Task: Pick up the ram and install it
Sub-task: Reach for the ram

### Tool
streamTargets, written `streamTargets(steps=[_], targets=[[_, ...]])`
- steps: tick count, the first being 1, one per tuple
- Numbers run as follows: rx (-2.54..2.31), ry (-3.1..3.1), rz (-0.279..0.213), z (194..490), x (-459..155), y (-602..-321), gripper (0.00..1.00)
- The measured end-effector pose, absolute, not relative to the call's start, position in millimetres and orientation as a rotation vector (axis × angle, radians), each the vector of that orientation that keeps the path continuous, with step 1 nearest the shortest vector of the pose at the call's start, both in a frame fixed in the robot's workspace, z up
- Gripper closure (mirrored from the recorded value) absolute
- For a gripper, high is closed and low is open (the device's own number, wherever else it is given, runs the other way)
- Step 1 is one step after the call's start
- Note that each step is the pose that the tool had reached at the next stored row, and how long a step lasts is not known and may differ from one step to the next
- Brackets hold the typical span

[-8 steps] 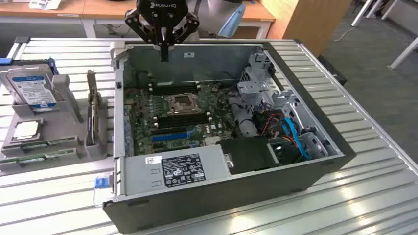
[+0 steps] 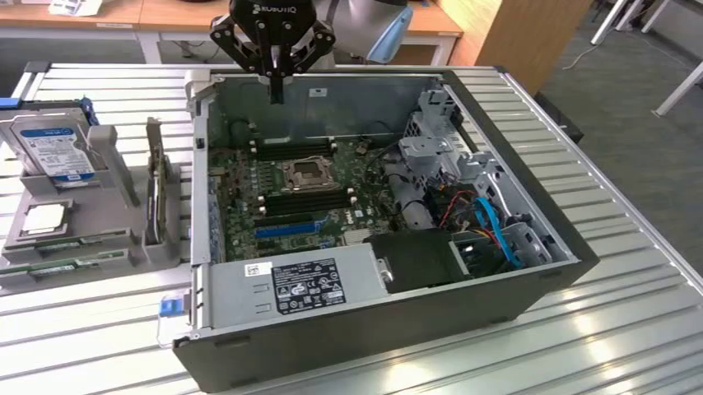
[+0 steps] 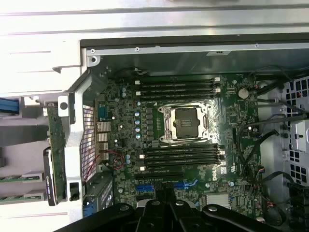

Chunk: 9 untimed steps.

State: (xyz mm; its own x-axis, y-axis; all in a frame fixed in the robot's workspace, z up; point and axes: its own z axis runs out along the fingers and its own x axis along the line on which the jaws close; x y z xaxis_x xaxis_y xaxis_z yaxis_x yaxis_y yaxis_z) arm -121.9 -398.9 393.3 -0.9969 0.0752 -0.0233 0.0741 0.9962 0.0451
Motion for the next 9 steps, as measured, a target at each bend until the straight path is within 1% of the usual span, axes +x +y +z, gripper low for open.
streamTargets(steps=[9], targets=[[0.117, 3.114, 0.069, 393.2, -127.6, -398.8, 0.90]])
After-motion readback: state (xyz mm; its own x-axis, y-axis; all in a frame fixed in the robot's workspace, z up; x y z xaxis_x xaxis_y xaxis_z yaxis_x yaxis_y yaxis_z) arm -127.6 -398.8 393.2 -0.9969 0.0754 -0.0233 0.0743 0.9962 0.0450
